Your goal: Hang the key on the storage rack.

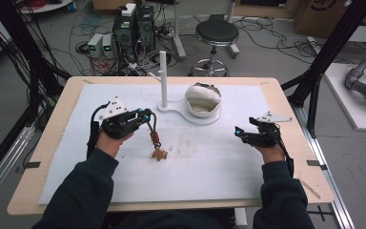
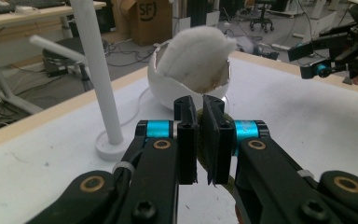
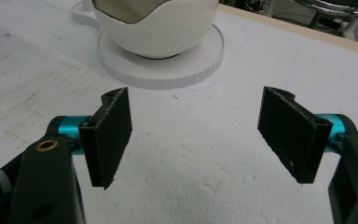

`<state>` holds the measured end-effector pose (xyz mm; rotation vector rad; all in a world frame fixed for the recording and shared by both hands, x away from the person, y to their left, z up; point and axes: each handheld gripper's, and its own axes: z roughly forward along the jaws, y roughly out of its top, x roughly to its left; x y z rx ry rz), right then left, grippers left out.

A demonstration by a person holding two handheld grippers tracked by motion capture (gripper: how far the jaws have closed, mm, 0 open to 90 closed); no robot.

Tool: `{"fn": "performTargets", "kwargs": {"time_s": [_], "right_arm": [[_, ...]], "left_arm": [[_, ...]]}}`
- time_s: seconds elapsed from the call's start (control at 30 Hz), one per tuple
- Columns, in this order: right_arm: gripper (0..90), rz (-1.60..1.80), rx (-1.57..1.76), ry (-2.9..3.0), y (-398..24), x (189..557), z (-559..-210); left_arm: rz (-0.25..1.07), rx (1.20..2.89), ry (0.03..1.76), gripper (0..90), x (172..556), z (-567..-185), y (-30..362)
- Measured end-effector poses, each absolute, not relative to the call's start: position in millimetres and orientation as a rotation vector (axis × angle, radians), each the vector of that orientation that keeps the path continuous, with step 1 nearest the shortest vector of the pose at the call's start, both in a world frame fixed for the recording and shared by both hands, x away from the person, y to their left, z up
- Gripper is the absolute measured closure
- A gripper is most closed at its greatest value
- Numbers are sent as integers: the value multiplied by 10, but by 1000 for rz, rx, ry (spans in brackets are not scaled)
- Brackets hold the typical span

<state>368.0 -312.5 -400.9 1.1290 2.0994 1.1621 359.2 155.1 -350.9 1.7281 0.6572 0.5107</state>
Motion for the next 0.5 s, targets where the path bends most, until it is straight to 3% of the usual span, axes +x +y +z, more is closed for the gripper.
{"fn": "performTargets", "kwargs": {"time_s": [0.5], "right_arm": [[263, 1178, 1121, 2093, -3135, 3679, -3994]], "left_arm": [[596, 1711, 610, 841, 3953, -2787, 1432]]}}
